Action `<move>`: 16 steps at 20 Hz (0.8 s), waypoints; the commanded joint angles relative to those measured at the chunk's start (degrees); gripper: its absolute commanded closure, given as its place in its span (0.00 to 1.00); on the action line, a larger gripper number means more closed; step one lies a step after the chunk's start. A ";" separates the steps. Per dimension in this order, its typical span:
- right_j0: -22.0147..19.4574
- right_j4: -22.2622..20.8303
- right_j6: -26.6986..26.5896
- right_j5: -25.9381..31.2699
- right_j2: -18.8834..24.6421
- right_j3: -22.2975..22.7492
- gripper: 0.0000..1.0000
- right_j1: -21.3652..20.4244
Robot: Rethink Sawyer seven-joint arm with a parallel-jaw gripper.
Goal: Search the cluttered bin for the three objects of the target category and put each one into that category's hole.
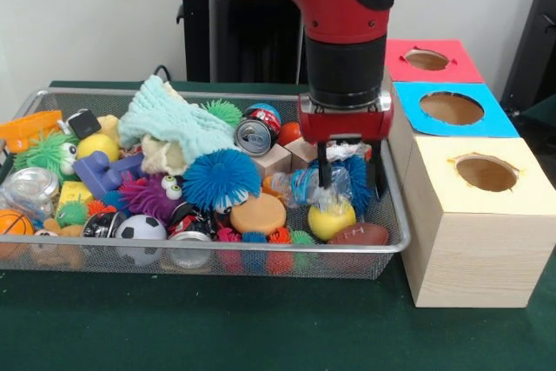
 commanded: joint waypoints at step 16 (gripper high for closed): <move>-2.23 -4.29 3.70 -6.89 3.82 -4.62 0.00 9.87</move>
